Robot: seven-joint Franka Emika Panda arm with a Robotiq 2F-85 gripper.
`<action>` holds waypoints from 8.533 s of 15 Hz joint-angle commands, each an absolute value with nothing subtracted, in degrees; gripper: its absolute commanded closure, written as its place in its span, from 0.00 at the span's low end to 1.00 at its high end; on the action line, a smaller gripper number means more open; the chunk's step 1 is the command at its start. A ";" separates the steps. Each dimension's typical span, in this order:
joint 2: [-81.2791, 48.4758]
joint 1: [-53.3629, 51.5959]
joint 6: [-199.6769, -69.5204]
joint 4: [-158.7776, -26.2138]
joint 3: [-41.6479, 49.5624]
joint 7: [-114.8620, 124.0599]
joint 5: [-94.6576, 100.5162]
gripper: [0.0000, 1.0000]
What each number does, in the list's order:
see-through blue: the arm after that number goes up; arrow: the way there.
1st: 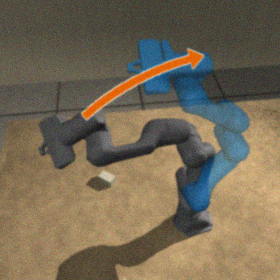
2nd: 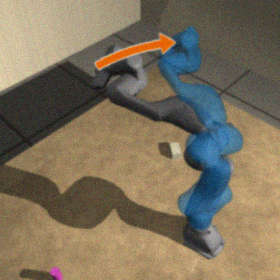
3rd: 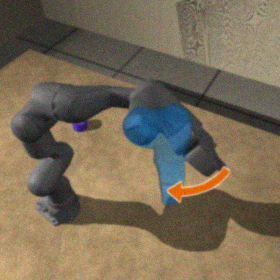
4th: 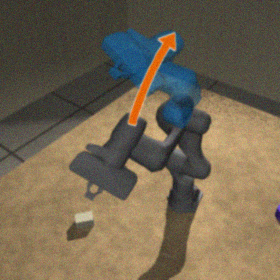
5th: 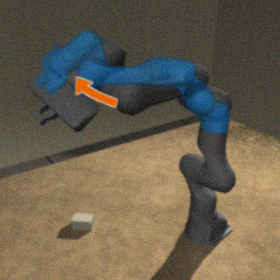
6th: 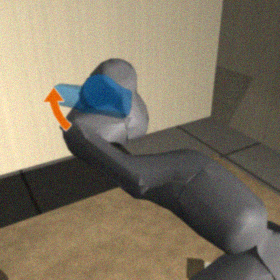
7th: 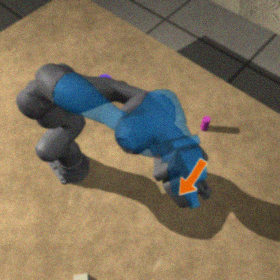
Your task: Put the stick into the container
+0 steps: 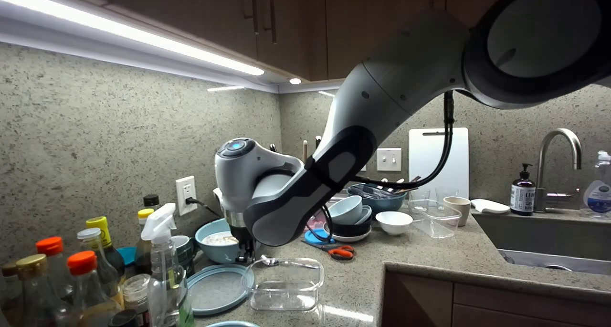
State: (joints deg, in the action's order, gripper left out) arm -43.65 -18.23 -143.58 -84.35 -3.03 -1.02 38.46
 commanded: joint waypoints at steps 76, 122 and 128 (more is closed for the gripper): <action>-17.47 -17.04 -145.29 -113.88 -0.51 19.33 40.64 0.98; -15.72 -8.82 -158.73 -128.90 -7.22 -10.32 18.76 0.66; -15.66 -8.93 -159.18 -128.55 -7.42 -12.44 18.68 0.28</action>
State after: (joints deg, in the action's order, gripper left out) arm -15.48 -9.24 -159.52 -129.09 -6.88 -9.96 19.52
